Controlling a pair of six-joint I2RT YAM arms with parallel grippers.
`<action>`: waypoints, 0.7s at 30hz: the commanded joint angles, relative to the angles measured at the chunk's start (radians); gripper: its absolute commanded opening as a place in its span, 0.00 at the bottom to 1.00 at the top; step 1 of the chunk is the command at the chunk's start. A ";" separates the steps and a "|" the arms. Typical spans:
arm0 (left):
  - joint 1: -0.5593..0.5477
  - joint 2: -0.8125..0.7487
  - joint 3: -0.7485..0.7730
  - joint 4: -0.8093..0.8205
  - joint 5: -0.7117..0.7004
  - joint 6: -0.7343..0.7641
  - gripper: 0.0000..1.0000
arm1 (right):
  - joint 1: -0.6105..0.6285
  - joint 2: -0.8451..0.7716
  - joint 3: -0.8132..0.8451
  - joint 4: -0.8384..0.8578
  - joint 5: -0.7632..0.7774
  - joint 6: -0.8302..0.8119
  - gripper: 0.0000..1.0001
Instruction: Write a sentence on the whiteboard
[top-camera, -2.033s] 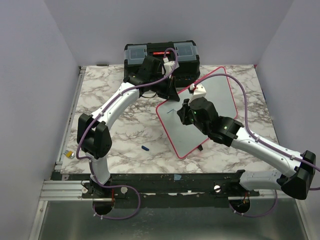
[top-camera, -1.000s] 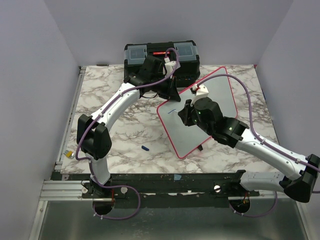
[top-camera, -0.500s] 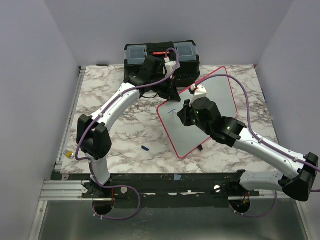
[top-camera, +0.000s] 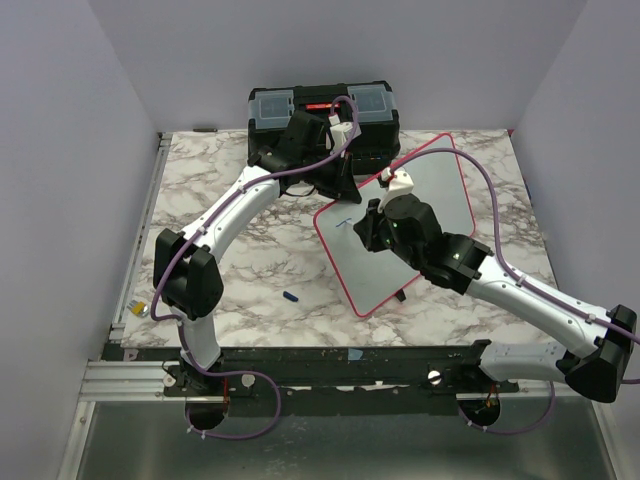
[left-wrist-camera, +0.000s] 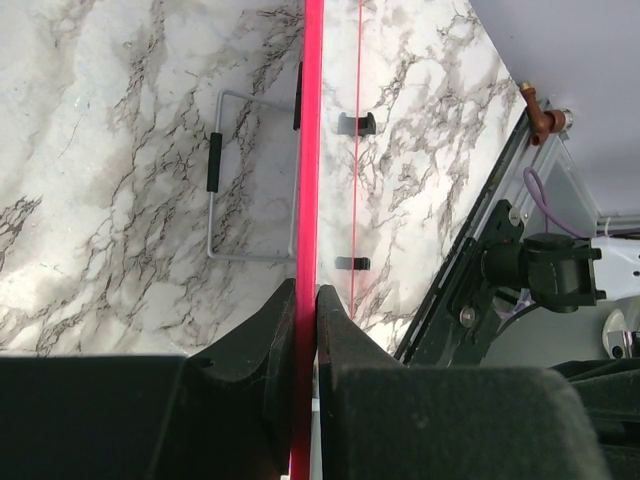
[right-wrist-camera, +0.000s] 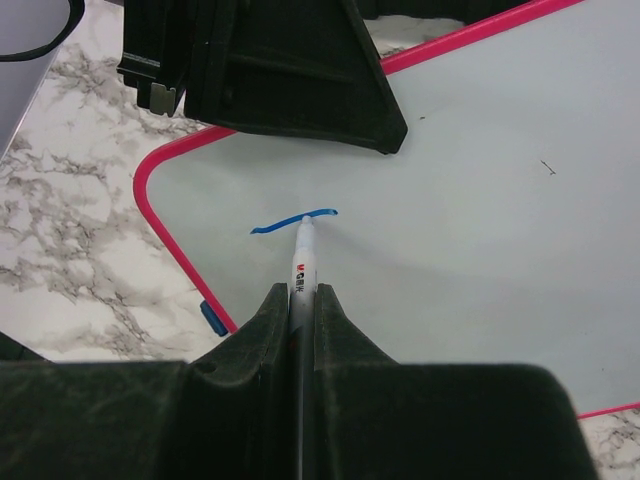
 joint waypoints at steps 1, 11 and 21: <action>-0.040 -0.036 -0.020 -0.041 -0.014 0.042 0.00 | 0.001 0.010 0.000 0.040 0.030 0.005 0.01; -0.045 -0.039 -0.018 -0.038 -0.016 0.037 0.00 | 0.000 0.003 -0.020 0.027 0.027 0.012 0.01; -0.045 -0.040 -0.019 -0.030 -0.013 0.029 0.00 | 0.001 -0.035 -0.088 0.009 0.020 0.043 0.01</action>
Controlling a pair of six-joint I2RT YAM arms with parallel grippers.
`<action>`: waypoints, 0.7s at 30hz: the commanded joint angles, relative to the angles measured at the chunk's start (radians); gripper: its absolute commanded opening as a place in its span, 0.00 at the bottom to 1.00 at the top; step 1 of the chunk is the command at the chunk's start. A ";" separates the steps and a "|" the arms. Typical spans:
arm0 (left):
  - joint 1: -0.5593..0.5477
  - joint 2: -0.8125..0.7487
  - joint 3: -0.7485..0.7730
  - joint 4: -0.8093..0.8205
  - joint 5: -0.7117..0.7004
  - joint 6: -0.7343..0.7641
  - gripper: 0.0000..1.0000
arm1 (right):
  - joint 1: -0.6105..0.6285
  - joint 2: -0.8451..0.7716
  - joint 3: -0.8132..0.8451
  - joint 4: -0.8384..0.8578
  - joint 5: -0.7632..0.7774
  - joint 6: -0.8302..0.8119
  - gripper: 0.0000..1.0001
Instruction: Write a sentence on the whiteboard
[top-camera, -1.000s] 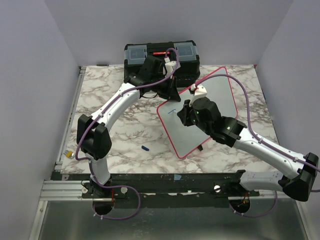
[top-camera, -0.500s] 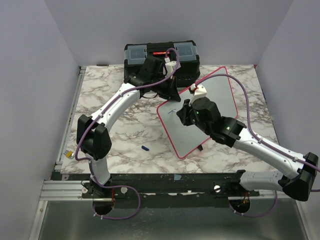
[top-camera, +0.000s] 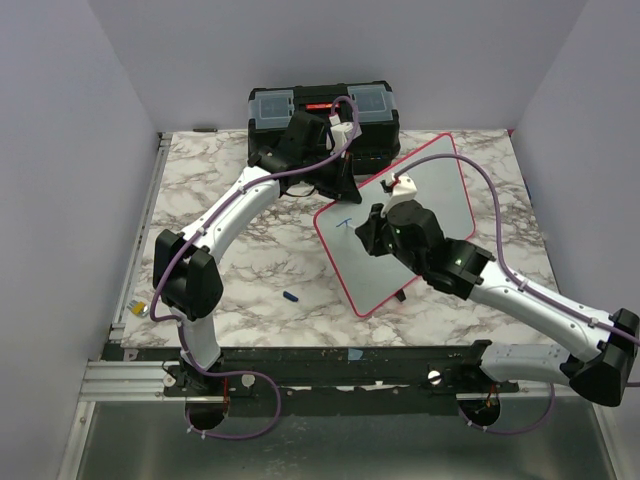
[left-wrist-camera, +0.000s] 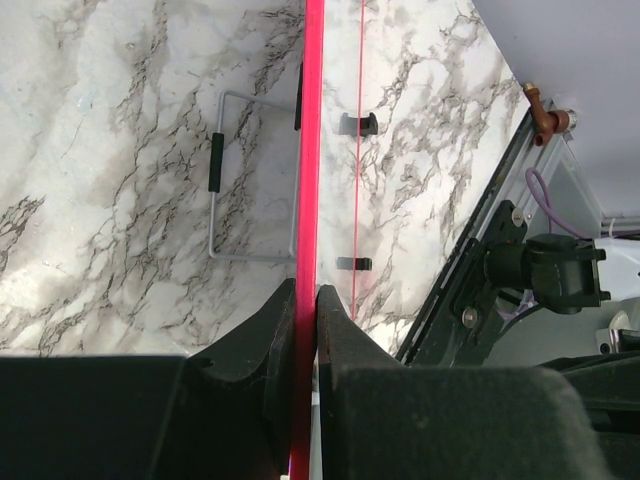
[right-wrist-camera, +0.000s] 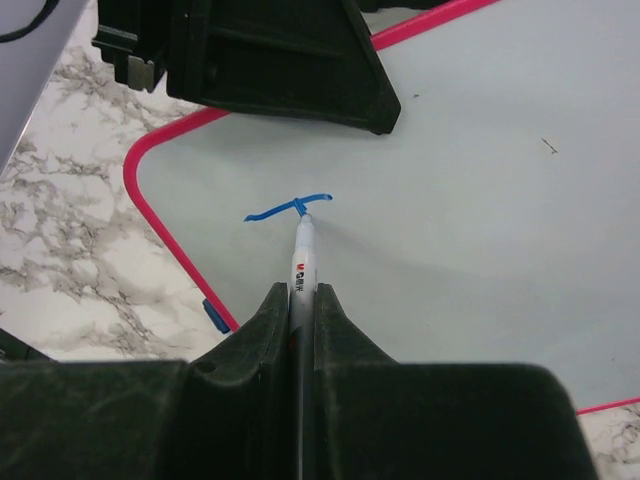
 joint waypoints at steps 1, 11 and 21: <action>-0.040 -0.035 -0.017 -0.028 -0.003 0.026 0.00 | 0.000 -0.014 -0.051 -0.022 0.011 0.021 0.01; -0.040 -0.035 -0.017 -0.026 0.000 0.021 0.00 | 0.000 -0.035 -0.103 -0.031 0.002 0.036 0.01; -0.041 -0.039 -0.022 -0.024 0.000 0.019 0.00 | 0.000 -0.044 -0.135 -0.032 -0.024 0.045 0.01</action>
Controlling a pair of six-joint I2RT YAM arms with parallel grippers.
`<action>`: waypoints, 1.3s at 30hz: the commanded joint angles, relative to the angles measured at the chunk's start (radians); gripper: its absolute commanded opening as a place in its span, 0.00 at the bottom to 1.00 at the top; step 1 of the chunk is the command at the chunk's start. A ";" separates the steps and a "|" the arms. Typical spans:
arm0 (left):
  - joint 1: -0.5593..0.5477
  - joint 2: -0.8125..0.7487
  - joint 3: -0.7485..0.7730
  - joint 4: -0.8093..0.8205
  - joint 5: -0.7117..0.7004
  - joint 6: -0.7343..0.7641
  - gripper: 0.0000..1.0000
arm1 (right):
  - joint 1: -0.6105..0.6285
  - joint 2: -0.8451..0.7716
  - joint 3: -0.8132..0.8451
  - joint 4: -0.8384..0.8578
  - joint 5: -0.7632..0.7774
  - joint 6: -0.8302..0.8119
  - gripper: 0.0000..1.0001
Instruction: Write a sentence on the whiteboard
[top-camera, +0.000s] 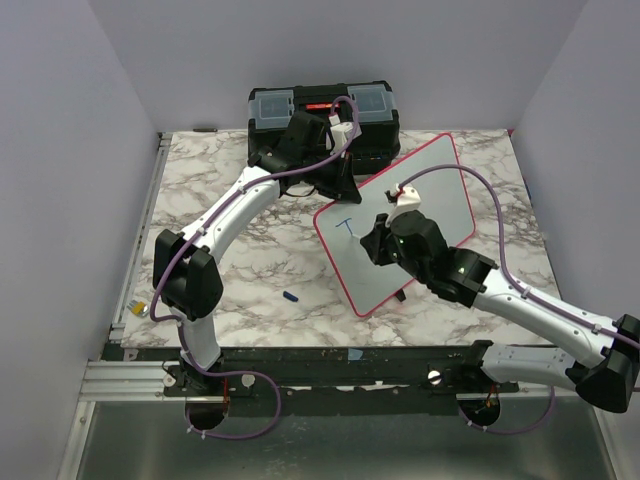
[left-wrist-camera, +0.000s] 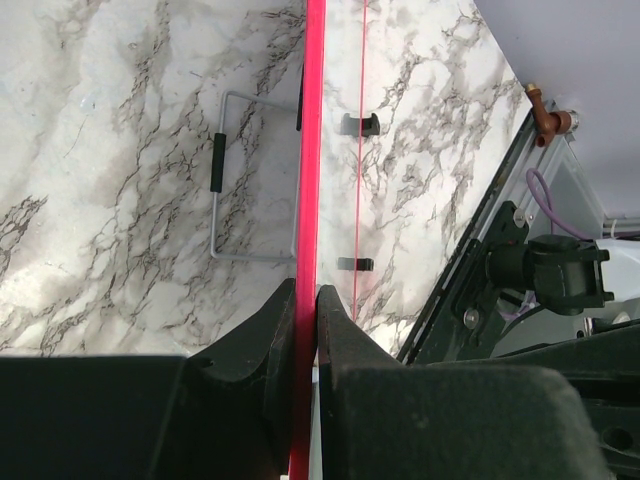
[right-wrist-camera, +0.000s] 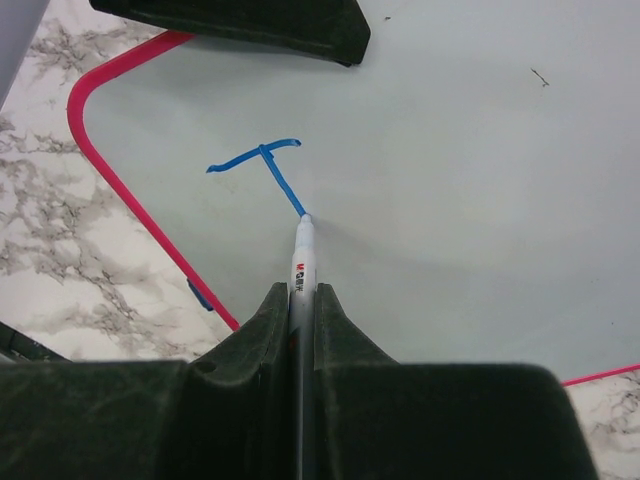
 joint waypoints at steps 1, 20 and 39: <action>-0.041 -0.039 -0.020 -0.026 0.004 0.020 0.00 | 0.001 0.008 -0.042 -0.028 -0.031 0.012 0.01; -0.041 -0.043 -0.018 -0.022 0.008 0.021 0.00 | 0.001 0.061 0.026 0.021 -0.170 -0.045 0.01; -0.041 -0.043 -0.016 -0.023 0.010 0.024 0.00 | 0.001 -0.002 0.099 0.038 -0.183 -0.052 0.01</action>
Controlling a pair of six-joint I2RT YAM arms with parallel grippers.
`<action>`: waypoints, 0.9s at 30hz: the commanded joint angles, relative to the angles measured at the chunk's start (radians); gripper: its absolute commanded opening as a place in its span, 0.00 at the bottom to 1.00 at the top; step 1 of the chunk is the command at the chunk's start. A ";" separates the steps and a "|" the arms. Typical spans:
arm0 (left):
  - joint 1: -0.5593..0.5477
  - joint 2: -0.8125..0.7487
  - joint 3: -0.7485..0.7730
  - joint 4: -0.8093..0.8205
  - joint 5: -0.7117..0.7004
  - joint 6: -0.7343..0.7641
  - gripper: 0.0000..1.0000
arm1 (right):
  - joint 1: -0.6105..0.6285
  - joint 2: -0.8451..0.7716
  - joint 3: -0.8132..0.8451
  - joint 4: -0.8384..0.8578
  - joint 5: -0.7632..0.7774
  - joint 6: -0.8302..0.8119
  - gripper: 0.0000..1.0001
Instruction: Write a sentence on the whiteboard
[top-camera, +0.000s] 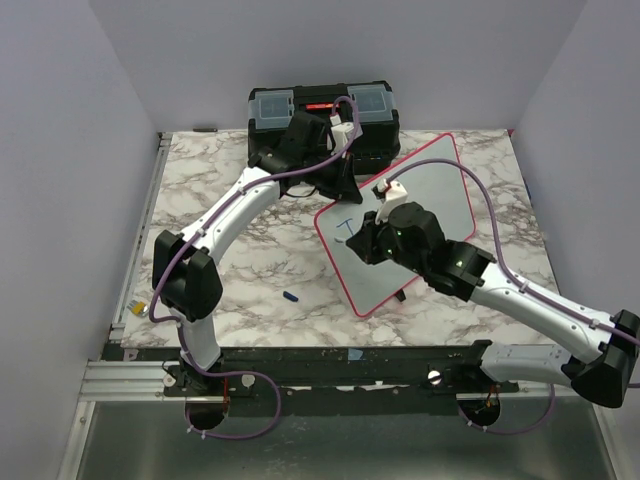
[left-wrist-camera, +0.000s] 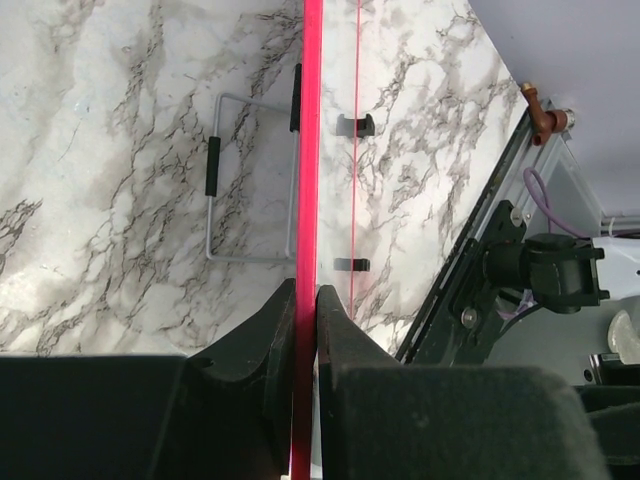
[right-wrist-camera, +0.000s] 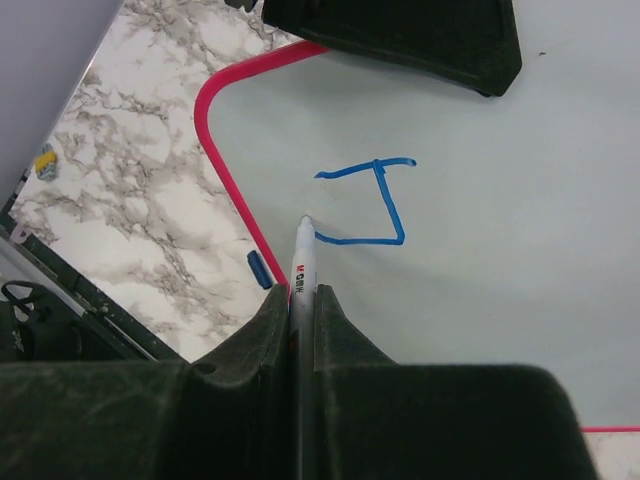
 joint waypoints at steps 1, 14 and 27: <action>-0.040 -0.039 -0.012 -0.027 0.011 0.021 0.00 | 0.000 -0.060 0.030 0.038 -0.010 -0.003 0.01; -0.040 -0.068 -0.044 0.003 -0.009 0.025 0.00 | 0.000 -0.225 -0.035 0.094 0.130 0.062 0.01; -0.040 -0.059 -0.046 -0.015 0.038 0.064 0.00 | 0.000 -0.260 -0.083 0.025 0.277 0.101 0.01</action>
